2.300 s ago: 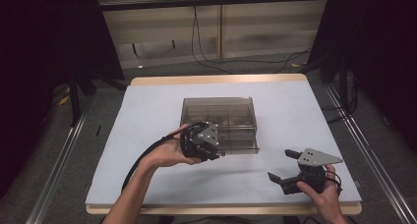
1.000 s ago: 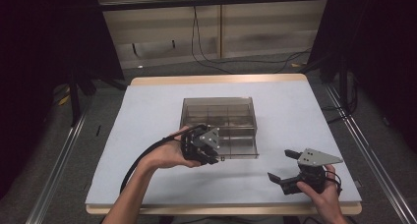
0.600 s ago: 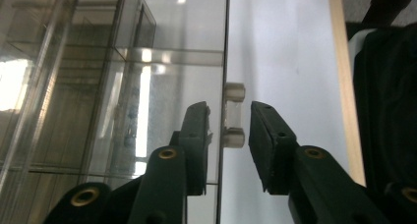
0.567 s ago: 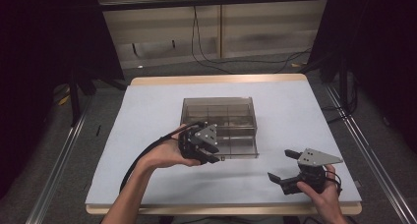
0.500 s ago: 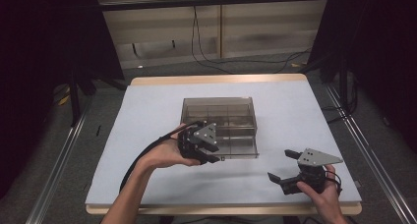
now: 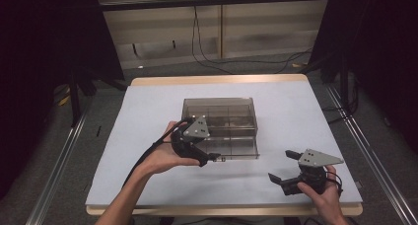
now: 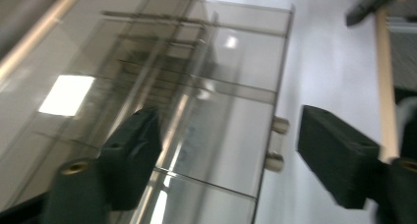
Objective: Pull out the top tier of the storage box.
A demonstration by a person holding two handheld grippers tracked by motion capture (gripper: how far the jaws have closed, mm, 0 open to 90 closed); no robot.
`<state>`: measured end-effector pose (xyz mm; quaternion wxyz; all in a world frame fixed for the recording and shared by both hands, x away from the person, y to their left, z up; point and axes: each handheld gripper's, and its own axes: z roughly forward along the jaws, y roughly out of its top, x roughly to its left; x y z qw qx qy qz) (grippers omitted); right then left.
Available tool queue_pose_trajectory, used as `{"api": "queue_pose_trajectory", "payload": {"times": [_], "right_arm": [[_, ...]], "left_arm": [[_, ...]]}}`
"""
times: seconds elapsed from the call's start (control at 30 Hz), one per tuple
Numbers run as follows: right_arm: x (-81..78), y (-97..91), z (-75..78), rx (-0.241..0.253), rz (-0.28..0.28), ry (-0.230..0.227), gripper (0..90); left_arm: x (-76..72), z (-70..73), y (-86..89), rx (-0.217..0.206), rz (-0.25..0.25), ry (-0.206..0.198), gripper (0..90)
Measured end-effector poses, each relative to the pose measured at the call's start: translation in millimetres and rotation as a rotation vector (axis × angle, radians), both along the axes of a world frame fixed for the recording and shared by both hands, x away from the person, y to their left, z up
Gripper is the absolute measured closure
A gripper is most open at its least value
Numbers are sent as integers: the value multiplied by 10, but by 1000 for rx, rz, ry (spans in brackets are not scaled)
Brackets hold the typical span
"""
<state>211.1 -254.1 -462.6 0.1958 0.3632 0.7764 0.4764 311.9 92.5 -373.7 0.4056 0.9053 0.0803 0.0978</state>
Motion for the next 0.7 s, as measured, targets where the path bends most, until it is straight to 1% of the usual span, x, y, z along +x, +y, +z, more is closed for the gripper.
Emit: {"api": "queue_pose_trajectory", "payload": {"times": [0.03, 0.1, 0.13, 0.17, 0.27, 0.3, 0.33, 0.37, 0.4, 0.43, 0.47, 0.5, 0.53, 0.63, 0.7], "right_arm": [[0, 0, 0, 0, -1, 0, 23], [-1, 1, 0, 1, 3, 2, 23], [-3, 2, 0, 1, 2, 1, 23], [-3, 1, 0, 2, 2, 1, 23], [-4, -5, 2, 5, -1, 0, 23], [-5, -6, 2, 5, -2, 0, 23], [-7, -7, 3, 5, -3, 0, 23], [-9, -8, 3, 5, -3, 0, 23], [-8, -8, 3, 5, -4, 1, 23], [-7, -7, 2, 5, -3, 0, 23], [-7, -6, 2, 5, -3, 1, 23], [-8, -4, 2, 4, -2, -1, 23], [-7, -4, 2, 3, -1, -1, 23], [-12, -3, 4, 4, -6, 2, 23], [-13, -6, 4, 4, -8, 2, 23]], "left_arm": [[-8, -2, 17, -18, 12, -2, 206], [-29, -15, 46, -63, 48, 6, 171], [-42, -25, 60, -90, 66, 9, 168], [-58, -36, 77, -109, 88, 12, 164], [-122, -68, 139, -142, 131, 8, 158], [-144, -84, 167, -164, 132, 12, 158], [-172, -97, 195, -176, 141, 15, 163], [-198, -104, 229, -184, 154, -8, 174], [-231, -115, 259, -193, 169, -13, 179], [-256, -129, 288, -209, 169, -10, 187], [-291, -147, 311, -225, 188, -10, 200], [-318, -162, 340, -225, 200, -20, 201], [-350, -182, 365, -237, 212, -15, 204], [-444, -235, 452, -277, 229, -22, 232], [-493, -259, 507, -300, 250, -7, 234]]}}
